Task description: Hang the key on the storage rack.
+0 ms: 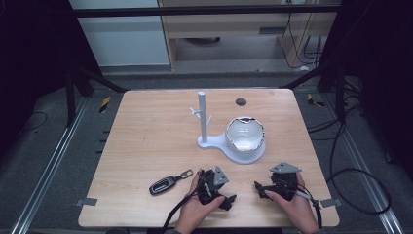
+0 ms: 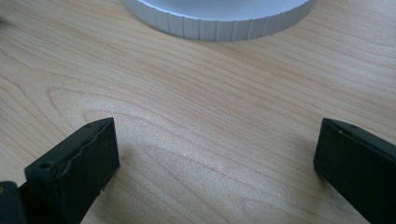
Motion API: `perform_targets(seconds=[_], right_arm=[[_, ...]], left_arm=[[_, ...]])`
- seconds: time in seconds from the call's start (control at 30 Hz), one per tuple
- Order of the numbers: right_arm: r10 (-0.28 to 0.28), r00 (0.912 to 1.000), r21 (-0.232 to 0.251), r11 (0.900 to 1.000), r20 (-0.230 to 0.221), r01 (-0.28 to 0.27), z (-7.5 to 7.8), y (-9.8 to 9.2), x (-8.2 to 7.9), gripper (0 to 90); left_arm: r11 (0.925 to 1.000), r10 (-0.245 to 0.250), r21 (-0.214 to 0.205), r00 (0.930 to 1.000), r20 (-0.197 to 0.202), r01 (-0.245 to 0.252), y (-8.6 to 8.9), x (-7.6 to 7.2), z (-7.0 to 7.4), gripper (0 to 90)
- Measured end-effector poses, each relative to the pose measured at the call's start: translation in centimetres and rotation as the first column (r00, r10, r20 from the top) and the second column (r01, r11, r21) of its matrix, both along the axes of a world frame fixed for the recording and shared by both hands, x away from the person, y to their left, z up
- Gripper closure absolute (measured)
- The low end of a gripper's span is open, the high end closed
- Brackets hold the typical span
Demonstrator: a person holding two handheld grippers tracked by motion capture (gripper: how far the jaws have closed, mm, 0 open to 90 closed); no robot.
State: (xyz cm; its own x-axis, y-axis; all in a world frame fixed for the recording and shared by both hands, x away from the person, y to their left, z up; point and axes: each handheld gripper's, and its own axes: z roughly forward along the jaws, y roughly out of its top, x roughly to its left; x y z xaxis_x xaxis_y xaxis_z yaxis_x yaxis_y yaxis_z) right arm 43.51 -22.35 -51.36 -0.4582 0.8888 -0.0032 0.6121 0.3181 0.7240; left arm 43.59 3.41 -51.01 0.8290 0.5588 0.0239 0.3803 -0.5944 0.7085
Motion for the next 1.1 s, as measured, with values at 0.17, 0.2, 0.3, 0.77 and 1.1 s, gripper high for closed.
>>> perform_targets(seconds=[0.17, 0.2, 0.3, 0.77, 1.1], right_arm=[[0.000, 1.0000, 0.000, 1.0000, 0.000, 0.000, 0.0, 0.0, 0.0, 0.4], [0.000, 1.0000, 0.000, 1.0000, 0.000, 0.000, 0.0, 0.0, 0.0, 0.4], [0.001, 1.0000, 0.000, 1.0000, 0.000, -0.001, 0.0, 0.0, 0.0, 0.4], [-0.001, 1.0000, 0.000, 1.0000, 0.000, 0.001, 0.0, 0.0, 0.0, 0.4], [0.006, 1.0000, -0.001, 1.0000, 0.000, -0.006, 0.0, 0.0, -0.1, 0.4]], left_arm=[[1.0000, 0.000, -0.002, 1.0000, -0.001, 0.000, 0.0, 0.0, 0.0, 1.6], [1.0000, 0.001, -0.001, 1.0000, 0.000, -0.001, 0.0, 0.0, 0.0, 1.6], [1.0000, 0.002, -0.001, 1.0000, 0.000, -0.002, 0.0, 0.0, 0.0, 1.6], [0.9961, 0.056, 0.069, 0.9984, -0.006, -0.055, 0.7, 1.1, 0.9, 6.8], [0.9742, -0.001, 0.226, 0.9999, 0.015, -0.002, 2.7, 3.2, 4.6, 7.8]])
